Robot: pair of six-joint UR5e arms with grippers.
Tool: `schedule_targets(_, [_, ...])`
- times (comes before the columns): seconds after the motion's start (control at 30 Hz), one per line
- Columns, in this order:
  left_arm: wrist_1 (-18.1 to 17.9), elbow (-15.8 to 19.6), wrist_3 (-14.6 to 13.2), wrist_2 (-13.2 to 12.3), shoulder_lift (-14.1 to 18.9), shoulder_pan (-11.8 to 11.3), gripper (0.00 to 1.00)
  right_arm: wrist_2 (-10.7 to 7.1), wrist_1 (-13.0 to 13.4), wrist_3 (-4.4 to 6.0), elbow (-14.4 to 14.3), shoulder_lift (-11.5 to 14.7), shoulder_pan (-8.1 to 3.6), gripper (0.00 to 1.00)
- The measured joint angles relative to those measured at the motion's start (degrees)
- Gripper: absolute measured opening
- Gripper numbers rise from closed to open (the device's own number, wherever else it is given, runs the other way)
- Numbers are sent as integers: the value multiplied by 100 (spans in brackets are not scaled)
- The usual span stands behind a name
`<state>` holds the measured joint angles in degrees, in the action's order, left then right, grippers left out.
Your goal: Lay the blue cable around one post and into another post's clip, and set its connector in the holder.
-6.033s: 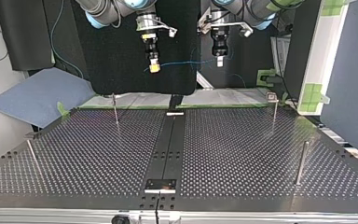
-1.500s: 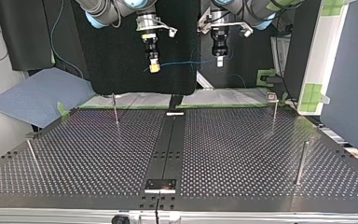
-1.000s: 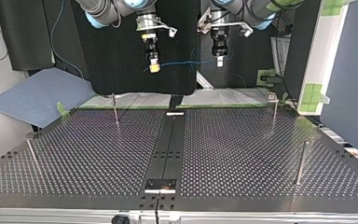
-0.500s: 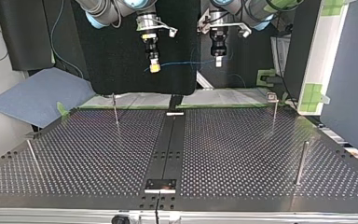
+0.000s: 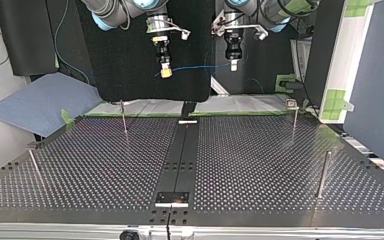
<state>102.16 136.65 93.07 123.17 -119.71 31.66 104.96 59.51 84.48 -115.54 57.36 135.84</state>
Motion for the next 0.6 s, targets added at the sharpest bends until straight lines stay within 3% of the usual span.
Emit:
schedule_targets(0.13, [-2, 0, 0, 0, -1, 0, 0, 26, -25, 25, 28, -25, 26, 0])
schedule_targets(0.23, [-2, 0, 0, 0, -2, 0, 0, 124, -126, 120, 125, -125, 125, 0])
schedule_targets(0.4, [-2, 0, 0, 0, -2, 0, 0, 316, -374, 208, 253, -345, 380, 0])
schedule_targets(0.6, [-2, 0, 0, 0, -2, 0, 0, 357, -484, 219, 270, -408, 702, 0])
